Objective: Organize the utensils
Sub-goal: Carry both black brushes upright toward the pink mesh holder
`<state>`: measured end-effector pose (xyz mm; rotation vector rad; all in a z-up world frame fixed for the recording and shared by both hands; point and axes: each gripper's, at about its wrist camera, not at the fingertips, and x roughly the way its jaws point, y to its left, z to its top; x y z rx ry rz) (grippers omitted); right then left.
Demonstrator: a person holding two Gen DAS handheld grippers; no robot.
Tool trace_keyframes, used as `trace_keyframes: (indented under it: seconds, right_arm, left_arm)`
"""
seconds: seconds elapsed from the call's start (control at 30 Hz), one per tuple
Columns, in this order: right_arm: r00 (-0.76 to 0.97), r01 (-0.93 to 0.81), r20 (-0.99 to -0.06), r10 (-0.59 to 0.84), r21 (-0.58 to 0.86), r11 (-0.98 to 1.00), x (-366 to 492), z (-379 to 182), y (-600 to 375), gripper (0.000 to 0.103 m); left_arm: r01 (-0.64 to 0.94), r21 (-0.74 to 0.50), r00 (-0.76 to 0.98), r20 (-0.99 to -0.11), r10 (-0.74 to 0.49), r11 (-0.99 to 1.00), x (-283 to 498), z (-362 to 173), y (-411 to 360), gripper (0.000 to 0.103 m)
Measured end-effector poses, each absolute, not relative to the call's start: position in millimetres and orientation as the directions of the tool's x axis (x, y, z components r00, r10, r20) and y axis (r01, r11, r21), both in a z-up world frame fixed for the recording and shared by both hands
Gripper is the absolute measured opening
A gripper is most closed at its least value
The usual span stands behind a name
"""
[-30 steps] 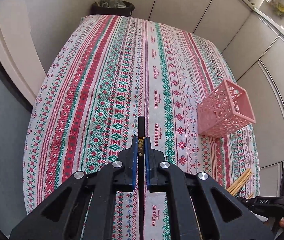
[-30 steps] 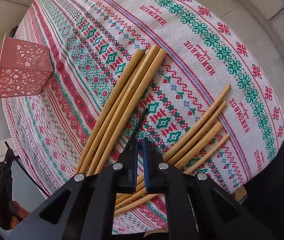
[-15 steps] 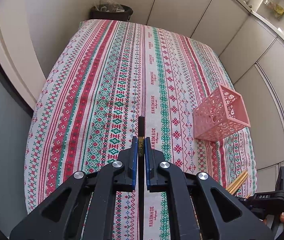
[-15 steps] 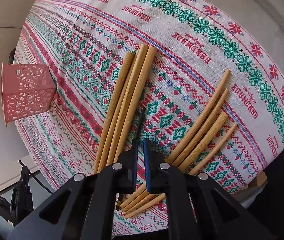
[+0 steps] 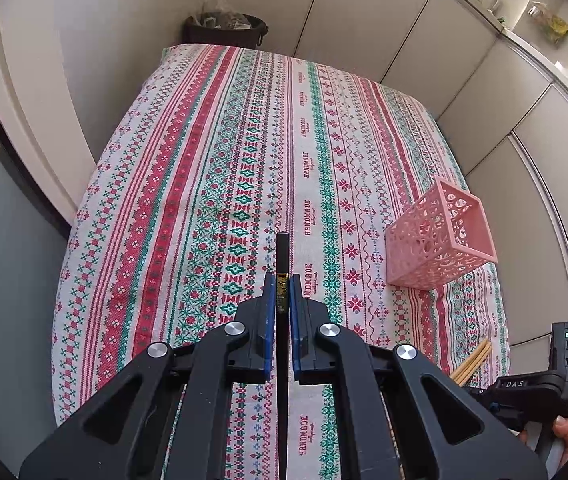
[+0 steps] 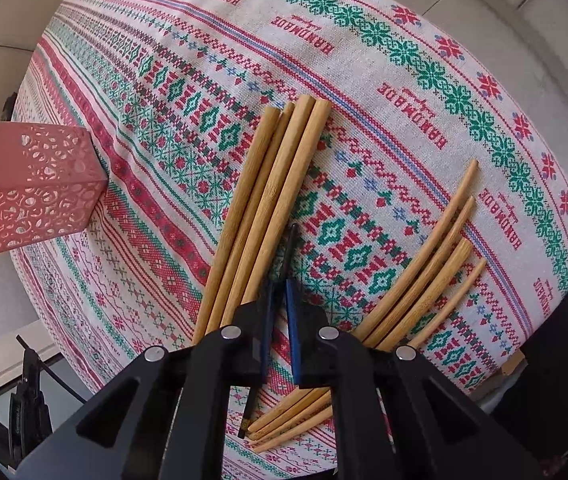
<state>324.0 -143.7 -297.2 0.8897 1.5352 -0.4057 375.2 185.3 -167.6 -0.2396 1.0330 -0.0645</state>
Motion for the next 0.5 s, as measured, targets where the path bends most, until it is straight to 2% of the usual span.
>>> trace_keyframes:
  seconds: [0.07, 0.17, 0.23, 0.33, 0.5]
  right_arm:
    - [0.054, 0.698, -0.966, 0.254, 0.219, 0.682, 330.4, -295.0, -134.0, 0.007]
    - [0.057, 0.534, -0.989, 0.136, 0.146, 0.833, 339.6, -288.2, -110.9, 0.007]
    - [0.057, 0.442, -0.992, 0.109, 0.123, 0.889, 341.4, -287.3, -100.6, 0.006]
    - [0.095, 0.431, -0.976, 0.194, 0.216, 0.876, 335.8, -289.0, -111.8, 0.005]
    - [0.276, 0.353, -0.907, 0.317, 0.403, 0.845, 326.1, -271.4, -125.8, 0.005]
  left_arm:
    - [-0.053, -0.222, 0.522, -0.838, -0.163, 0.974, 373.1, -164.8, 184.1, 0.006]
    - [-0.051, -0.219, 0.535, -0.830, -0.158, 0.974, 368.7, -160.2, 185.5, 0.006]
    - [-0.055, -0.227, 0.545, -0.823, -0.161, 0.972, 364.1, -156.4, 189.2, 0.006]
    - [-0.052, -0.232, 0.568, -0.807, -0.162, 0.971, 355.3, -148.5, 194.7, 0.006]
    - [-0.040, -0.246, 0.615, -0.770, -0.170, 0.968, 343.1, -132.5, 199.8, 0.006]
